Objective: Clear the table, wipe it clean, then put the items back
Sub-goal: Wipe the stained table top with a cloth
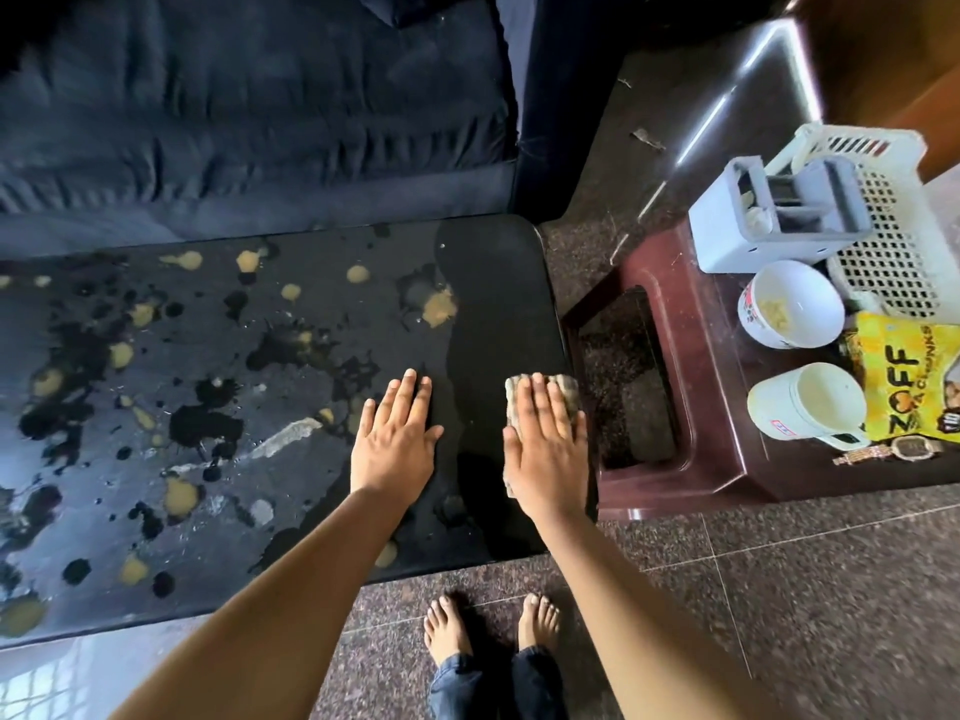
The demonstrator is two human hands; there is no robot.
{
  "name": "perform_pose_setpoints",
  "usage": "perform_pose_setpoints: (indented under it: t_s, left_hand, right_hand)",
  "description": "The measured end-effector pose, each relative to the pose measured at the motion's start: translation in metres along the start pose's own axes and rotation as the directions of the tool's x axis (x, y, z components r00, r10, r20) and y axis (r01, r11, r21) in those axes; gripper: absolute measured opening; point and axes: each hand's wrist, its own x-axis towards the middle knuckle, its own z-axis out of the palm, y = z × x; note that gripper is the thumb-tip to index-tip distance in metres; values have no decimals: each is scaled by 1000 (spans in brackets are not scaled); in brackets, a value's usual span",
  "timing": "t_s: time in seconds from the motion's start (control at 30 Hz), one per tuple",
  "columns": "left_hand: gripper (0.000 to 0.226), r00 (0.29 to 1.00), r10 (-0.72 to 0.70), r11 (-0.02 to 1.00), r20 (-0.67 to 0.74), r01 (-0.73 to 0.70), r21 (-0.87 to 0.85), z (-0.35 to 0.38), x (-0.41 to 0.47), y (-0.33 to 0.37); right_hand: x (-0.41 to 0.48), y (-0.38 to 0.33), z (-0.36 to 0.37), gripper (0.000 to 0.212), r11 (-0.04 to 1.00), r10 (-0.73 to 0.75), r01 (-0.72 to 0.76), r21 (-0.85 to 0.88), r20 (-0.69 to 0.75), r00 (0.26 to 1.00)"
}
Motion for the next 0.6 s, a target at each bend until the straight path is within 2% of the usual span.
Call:
perform_pose_setpoints:
  t_s: [0.1, 0.2, 0.27, 0.3, 0.37, 0.47, 0.53, 0.6]
  left_hand:
    - [61, 1000, 5, 1000, -5, -5, -10, -3, 0, 0]
    - [61, 999, 40, 999, -4, -40, 0, -8, 2, -6]
    - [60, 998, 57, 998, -3, -57, 9, -11, 3, -10]
    - [60, 997, 71, 997, 0, -71, 16, -14, 5, -10]
    - [59, 995, 101, 994, -2, -101, 35, -20, 9, -13]
    - [56, 994, 102, 994, -32, -101, 39, -32, 19, -15]
    - [58, 998, 33, 999, -48, -32, 21, -38, 25, -18]
    - [65, 998, -67, 998, -20, 67, -18, -41, 38, -25]
  right_hand:
    - [1, -14, 4, 62, 983, -181, 182, -17, 32, 983]
    - [-10, 0, 4, 63, 862, -500, 506, -25, 118, 858]
    - [-13, 15, 1, 62, 781, -613, 624, -31, 153, 775]
    - [-12, 21, -1, 62, 765, -631, 643, -42, 153, 760]
    - [-3, 20, 1, 59, 808, -583, 588, -31, 97, 806]
    - [11, -3, 3, 58, 944, -327, 325, 52, 43, 944]
    - [14, -18, 5, 60, 977, -202, 200, 78, 27, 979]
    - [18, -28, 6, 61, 986, -153, 152, 71, 18, 988]
